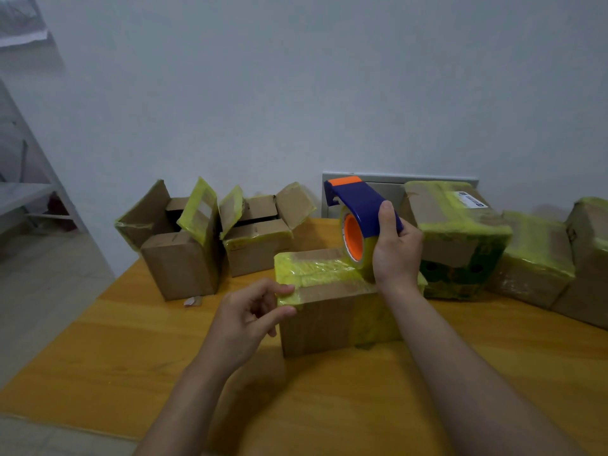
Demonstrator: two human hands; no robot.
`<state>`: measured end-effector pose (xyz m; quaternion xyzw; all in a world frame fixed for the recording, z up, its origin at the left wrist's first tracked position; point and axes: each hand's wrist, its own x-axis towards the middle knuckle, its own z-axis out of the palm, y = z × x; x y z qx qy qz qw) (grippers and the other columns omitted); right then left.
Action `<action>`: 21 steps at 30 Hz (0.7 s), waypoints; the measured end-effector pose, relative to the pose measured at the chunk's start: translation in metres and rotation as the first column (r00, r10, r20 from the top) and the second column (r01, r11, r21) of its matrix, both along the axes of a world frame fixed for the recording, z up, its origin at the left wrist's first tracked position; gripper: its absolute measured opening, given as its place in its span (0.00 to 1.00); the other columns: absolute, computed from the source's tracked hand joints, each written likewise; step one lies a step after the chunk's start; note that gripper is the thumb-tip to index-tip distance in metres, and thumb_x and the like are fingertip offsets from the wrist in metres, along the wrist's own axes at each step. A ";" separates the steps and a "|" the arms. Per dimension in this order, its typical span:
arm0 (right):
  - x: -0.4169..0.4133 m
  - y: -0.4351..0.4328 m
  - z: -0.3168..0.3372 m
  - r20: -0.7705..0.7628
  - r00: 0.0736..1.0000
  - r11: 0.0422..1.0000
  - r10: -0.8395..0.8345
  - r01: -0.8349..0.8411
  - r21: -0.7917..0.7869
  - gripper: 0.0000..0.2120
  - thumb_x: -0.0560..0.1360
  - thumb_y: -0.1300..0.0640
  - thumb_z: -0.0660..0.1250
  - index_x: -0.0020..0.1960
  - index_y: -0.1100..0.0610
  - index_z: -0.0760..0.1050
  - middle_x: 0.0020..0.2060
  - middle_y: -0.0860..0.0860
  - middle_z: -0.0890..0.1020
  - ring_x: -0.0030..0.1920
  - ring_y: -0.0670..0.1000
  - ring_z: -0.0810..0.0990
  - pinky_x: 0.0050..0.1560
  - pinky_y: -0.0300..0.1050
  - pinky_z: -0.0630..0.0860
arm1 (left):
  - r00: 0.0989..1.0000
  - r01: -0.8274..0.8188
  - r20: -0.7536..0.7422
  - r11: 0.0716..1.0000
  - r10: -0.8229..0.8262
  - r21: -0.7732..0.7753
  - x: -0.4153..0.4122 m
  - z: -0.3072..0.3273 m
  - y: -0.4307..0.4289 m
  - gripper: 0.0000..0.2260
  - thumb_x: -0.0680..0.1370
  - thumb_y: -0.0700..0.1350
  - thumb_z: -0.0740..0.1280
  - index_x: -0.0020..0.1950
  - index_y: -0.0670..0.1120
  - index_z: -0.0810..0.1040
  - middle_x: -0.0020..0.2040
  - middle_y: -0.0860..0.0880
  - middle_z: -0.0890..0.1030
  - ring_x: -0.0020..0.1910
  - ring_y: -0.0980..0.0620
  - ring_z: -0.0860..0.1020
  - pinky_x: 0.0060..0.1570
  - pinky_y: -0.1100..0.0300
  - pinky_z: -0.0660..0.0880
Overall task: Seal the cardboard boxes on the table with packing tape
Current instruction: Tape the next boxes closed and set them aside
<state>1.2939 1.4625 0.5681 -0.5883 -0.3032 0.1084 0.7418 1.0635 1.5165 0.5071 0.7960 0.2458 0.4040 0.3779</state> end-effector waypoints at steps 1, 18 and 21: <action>0.001 0.001 0.000 -0.001 1.000 1.000 0.003 -0.003 -0.004 0.14 0.82 0.43 0.60 0.55 0.51 0.78 0.45 0.47 0.84 0.42 0.40 0.83 0.37 0.31 0.76 | 1.000 -0.008 0.006 1.000 0.008 0.001 0.001 0.001 -0.001 0.09 0.75 0.48 0.75 0.54 0.52 0.85 0.35 0.50 0.77 0.32 0.49 0.78 0.34 0.44 0.79; 0.018 -0.032 0.033 -0.110 0.992 0.998 0.069 -0.068 0.014 0.17 0.83 0.47 0.62 0.42 0.53 0.83 0.34 0.42 0.84 0.35 0.39 0.79 0.43 0.39 0.74 | 0.868 -0.349 -0.215 0.858 0.448 0.378 0.002 0.033 0.034 0.13 0.78 0.41 0.75 0.58 0.57 0.85 0.52 0.55 0.74 0.48 0.56 0.75 0.43 0.57 0.77; 0.021 -0.039 0.034 -0.120 0.992 0.999 0.042 -0.040 0.019 0.16 0.83 0.47 0.62 0.46 0.53 0.83 0.34 0.42 0.85 0.36 0.39 0.80 0.41 0.36 0.75 | 0.896 -0.398 -0.037 0.838 0.442 0.373 0.026 0.046 0.000 0.09 0.77 0.42 0.74 0.54 0.54 0.86 0.49 0.56 0.74 0.39 0.59 0.75 0.38 0.68 0.70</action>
